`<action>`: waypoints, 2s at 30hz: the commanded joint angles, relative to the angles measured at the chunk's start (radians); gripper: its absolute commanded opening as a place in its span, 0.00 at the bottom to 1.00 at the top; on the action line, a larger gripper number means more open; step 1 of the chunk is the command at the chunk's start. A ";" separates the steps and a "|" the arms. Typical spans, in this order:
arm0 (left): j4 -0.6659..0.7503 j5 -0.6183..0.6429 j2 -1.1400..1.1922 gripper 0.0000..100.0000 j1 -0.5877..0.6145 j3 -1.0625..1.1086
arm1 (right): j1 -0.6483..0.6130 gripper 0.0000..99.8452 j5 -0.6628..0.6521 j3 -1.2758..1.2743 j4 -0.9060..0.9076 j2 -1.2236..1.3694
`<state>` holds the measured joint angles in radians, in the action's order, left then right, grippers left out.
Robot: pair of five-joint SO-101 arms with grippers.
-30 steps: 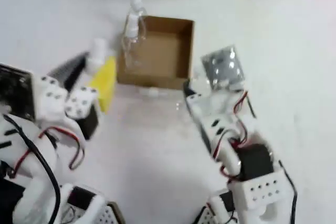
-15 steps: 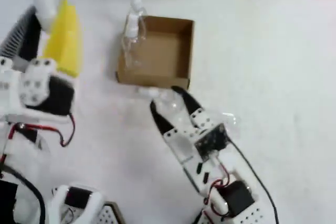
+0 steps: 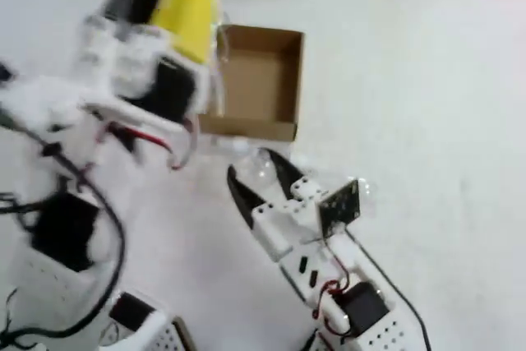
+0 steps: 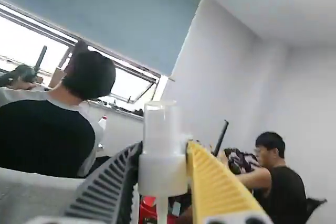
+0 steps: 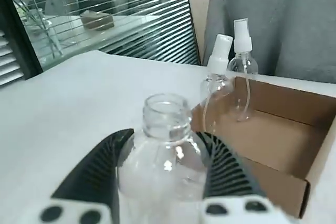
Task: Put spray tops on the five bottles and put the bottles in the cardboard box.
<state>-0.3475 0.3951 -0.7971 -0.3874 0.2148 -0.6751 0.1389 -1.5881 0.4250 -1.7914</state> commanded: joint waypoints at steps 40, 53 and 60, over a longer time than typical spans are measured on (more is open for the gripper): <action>0.351 -0.078 -0.217 0.02 -0.171 0.592 | -0.001 0.02 -0.006 -0.011 -0.015 -0.010; 0.486 -0.077 -0.216 0.02 -0.160 0.704 | -0.001 0.02 -0.003 -0.021 -0.016 -0.010; 0.486 -0.077 -0.216 0.02 -0.130 0.709 | -0.001 0.02 -0.003 -0.021 -0.015 -0.010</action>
<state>0.1112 0.3092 -0.9889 -0.5501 0.9283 -0.6782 0.1389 -1.6187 0.4235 -1.7944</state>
